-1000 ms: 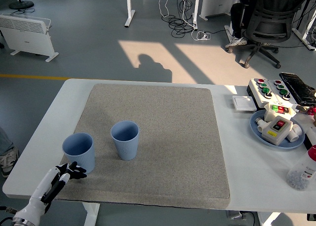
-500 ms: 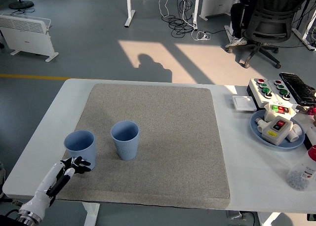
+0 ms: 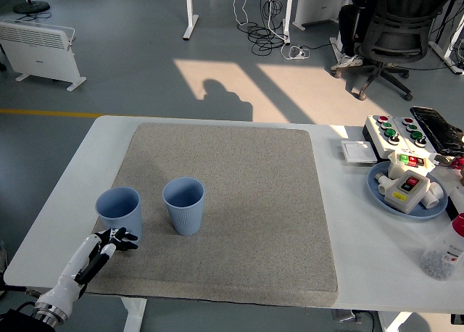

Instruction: Push cup pick cup insert cup

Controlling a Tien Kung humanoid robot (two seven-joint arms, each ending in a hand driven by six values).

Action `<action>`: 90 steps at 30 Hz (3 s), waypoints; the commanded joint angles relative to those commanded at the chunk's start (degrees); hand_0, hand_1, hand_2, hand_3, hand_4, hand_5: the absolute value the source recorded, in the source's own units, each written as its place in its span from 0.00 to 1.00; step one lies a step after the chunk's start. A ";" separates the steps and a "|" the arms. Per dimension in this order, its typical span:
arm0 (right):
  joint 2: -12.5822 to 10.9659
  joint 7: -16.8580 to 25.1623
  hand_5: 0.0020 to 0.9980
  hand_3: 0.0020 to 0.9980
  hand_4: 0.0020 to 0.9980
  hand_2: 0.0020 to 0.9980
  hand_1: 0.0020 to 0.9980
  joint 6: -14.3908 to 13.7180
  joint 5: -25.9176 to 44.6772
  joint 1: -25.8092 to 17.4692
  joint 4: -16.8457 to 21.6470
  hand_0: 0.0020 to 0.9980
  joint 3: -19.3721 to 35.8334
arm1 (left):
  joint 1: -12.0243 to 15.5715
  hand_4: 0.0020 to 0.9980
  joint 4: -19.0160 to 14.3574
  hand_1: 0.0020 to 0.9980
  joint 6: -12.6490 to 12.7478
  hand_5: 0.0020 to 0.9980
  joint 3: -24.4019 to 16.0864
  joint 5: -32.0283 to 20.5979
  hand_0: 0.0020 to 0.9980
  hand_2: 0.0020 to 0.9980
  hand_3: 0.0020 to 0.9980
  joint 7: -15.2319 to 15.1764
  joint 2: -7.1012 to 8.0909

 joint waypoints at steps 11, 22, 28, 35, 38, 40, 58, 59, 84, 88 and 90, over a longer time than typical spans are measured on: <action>0.02 0.01 0.41 0.55 0.10 0.64 0.62 0.02 -0.17 -0.18 0.00 0.69 -0.10 | -2.57 0.68 2.60 0.62 0.77 1.00 1.95 -0.56 0.70 0.56 0.57 -0.79 0.19; 0.03 0.06 0.41 0.55 0.10 0.64 0.62 0.12 0.07 0.13 0.00 0.69 -0.35 | -6.68 0.68 5.75 0.62 2.00 1.00 4.41 -1.93 0.70 0.56 0.57 -1.97 0.79; 0.00 -0.06 0.41 0.55 0.10 0.64 0.62 0.20 -0.40 0.43 0.00 0.69 -0.13 | -8.61 0.67 7.96 0.62 2.40 1.00 4.62 -2.83 0.70 0.56 0.57 -2.52 0.49; -0.02 -0.36 0.41 0.55 0.10 0.64 0.62 0.33 -1.61 0.79 0.00 0.69 0.37 | -11.04 0.67 10.46 0.61 2.46 1.00 5.81 -4.38 0.70 0.56 0.57 -2.94 0.09; -0.02 -0.43 0.41 0.55 0.10 0.64 0.62 0.36 -1.94 0.90 0.00 0.69 0.50 | -12.04 0.67 11.28 0.61 2.54 1.00 6.52 -5.02 0.70 0.56 0.57 -3.14 0.09; 0.01 -0.44 0.42 0.55 0.10 0.64 0.62 0.36 -2.02 0.95 0.00 0.69 0.53 | -12.80 0.67 11.86 0.61 2.69 1.00 7.03 -5.54 0.69 0.55 0.57 -3.39 0.15; -0.03 -0.45 0.42 0.55 0.10 0.64 0.62 0.49 -2.14 1.26 0.00 0.69 0.20 | -20.26 0.66 18.47 0.60 3.31 1.00 14.66 -11.09 0.69 0.54 0.56 -5.04 1.06; -0.03 -0.44 0.42 0.55 0.10 0.64 0.62 0.49 -2.13 1.27 0.00 0.69 0.18 | -20.40 0.66 18.59 0.60 3.33 1.00 14.81 -11.14 0.69 0.54 0.56 -5.07 1.06; -0.06 -0.46 0.42 0.55 0.10 0.64 0.62 0.67 -1.65 0.50 0.00 0.69 -0.97 | -26.71 0.64 25.50 0.60 2.23 1.00 20.62 -17.26 0.70 0.54 0.54 -6.25 0.50; -0.11 -0.51 0.42 0.55 0.10 0.64 0.62 0.69 -1.86 0.36 0.00 0.69 -0.90 | -25.43 0.64 24.09 0.60 2.68 1.00 18.75 -14.44 0.68 0.54 0.54 -5.24 0.64; -0.12 -0.58 0.42 0.55 0.10 0.64 0.62 0.68 -2.08 0.26 0.00 0.69 -0.72 | -24.04 0.64 22.52 0.60 2.49 1.00 16.55 -12.44 0.68 0.54 0.54 -4.22 0.86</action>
